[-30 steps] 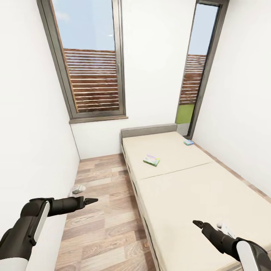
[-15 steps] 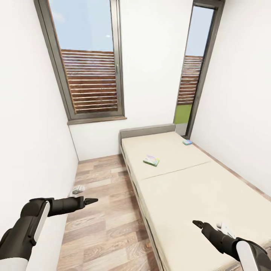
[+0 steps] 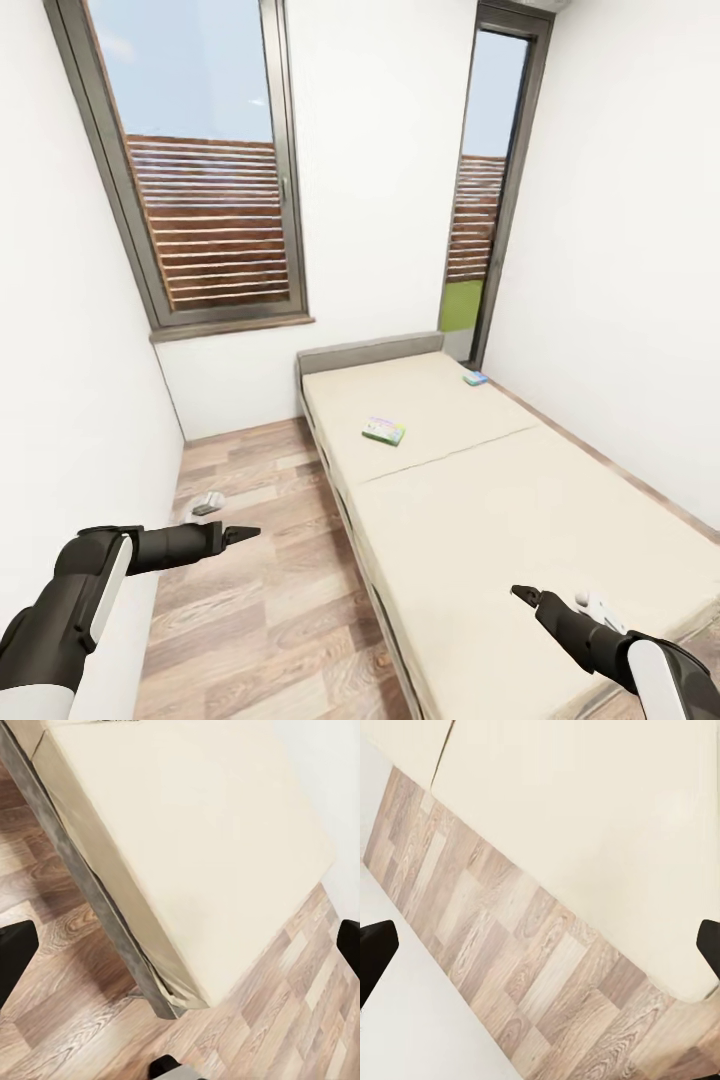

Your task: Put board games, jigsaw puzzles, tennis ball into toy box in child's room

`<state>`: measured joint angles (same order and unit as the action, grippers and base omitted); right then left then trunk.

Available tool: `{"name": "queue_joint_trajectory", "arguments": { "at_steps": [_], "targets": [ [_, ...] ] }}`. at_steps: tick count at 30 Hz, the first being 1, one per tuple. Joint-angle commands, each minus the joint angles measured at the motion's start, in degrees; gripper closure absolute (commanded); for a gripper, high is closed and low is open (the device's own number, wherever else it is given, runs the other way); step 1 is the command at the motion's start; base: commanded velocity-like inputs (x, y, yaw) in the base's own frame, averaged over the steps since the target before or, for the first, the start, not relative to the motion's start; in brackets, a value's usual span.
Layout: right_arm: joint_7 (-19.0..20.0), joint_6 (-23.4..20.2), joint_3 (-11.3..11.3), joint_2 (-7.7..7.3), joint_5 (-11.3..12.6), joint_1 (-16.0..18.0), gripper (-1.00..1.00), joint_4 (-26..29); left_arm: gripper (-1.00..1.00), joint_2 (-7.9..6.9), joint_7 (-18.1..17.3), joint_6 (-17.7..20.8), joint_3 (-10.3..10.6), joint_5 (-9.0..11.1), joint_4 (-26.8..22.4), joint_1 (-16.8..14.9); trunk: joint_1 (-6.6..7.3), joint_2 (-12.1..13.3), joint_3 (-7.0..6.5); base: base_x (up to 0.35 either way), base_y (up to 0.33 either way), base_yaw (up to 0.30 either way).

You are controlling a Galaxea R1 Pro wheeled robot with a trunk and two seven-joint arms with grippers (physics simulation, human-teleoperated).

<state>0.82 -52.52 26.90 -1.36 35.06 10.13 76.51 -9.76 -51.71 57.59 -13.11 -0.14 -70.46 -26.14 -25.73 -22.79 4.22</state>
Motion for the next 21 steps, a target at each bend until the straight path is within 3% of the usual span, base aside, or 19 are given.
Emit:
{"name": "queue_joint_trajectory", "arguments": {
  "at_steps": [1,21],
  "targets": [
    [0.1,-0.3,0.08,0.02,-0.01,0.07,-1.0,0.04,-1.0,0.0,-0.23,0.42,-0.07,-0.03,-0.02,-0.05,-0.05,-0.12,0.07,0.122,0.092,-0.169],
    [0.14,-0.3,0.08,0.01,0.1,0.07,-1.0,0.04,-1.0,0.0,-0.23,0.42,-0.08,-0.03,-0.02,-0.05,-0.05,-0.12,-1.04,0.153,0.124,-0.169]
  ]
}}
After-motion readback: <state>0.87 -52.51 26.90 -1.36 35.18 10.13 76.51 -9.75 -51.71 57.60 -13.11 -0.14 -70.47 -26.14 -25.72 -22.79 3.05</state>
